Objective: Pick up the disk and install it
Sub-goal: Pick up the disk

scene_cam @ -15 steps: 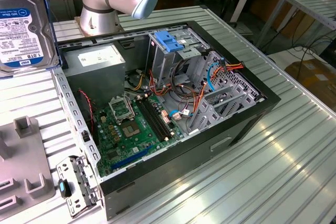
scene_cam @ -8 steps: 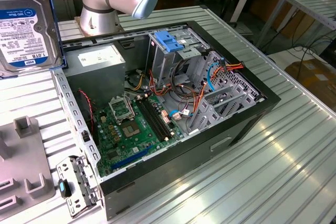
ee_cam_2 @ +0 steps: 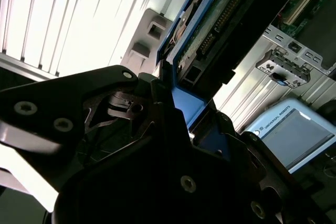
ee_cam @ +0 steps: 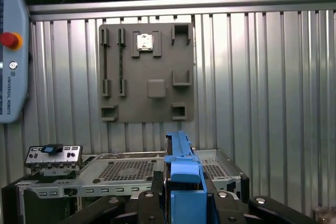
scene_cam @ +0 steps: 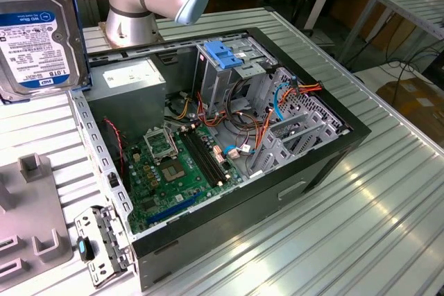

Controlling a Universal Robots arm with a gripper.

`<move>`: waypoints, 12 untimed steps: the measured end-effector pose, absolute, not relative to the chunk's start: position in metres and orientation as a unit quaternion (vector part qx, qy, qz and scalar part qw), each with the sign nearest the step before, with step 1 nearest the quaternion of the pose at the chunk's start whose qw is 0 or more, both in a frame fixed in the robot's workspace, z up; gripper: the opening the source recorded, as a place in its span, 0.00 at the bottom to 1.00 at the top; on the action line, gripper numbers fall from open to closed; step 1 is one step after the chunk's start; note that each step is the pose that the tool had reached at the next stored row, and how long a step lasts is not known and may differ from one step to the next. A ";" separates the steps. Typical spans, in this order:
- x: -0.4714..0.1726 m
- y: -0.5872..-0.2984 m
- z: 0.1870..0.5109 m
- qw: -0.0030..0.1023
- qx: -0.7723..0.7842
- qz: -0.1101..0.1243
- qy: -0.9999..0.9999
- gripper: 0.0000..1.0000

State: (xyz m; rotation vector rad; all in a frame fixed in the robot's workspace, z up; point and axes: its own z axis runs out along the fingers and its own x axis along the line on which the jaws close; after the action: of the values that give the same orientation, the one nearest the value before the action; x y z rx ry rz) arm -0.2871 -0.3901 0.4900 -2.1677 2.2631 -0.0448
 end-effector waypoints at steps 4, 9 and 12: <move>-0.284 -0.391 0.490 0.004 -0.692 -0.014 0.722 0.37; -0.280 -0.392 0.490 0.004 -0.692 -0.014 0.722 0.37; -0.278 -0.393 0.490 0.004 -0.692 -0.014 0.722 0.37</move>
State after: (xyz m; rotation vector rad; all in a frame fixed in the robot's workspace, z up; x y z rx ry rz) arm -0.2782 -0.3927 0.4901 -2.1679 2.2631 -0.0449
